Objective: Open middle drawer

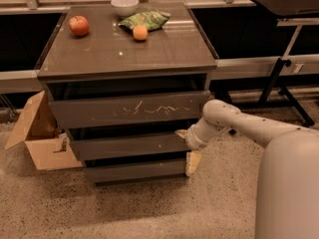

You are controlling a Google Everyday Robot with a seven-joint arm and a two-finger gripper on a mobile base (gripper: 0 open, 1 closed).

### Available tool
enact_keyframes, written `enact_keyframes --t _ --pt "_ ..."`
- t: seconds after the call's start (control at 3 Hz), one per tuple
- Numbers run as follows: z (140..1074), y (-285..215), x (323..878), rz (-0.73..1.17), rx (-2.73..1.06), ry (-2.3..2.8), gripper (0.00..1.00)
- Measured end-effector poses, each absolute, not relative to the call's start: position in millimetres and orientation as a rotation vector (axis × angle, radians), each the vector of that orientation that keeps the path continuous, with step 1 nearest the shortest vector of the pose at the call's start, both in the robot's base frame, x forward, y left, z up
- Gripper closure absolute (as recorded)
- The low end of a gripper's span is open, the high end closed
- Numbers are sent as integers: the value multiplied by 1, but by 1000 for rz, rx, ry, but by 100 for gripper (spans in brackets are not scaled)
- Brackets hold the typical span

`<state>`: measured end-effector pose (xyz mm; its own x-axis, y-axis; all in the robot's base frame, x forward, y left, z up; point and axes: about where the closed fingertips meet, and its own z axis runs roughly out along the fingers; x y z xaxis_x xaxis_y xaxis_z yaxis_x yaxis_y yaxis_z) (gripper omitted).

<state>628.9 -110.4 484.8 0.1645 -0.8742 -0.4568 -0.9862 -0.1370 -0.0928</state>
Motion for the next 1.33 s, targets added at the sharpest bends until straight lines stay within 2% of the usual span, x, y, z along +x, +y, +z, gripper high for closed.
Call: enact_keyframes --t 0.33,1.0,1.33 --pt "485 -110 629 417 -2079 1769 0" --pt "462 -124 674 256 -1922 1732 0" --pt "445 -128 694 251 -1895 1721 0"
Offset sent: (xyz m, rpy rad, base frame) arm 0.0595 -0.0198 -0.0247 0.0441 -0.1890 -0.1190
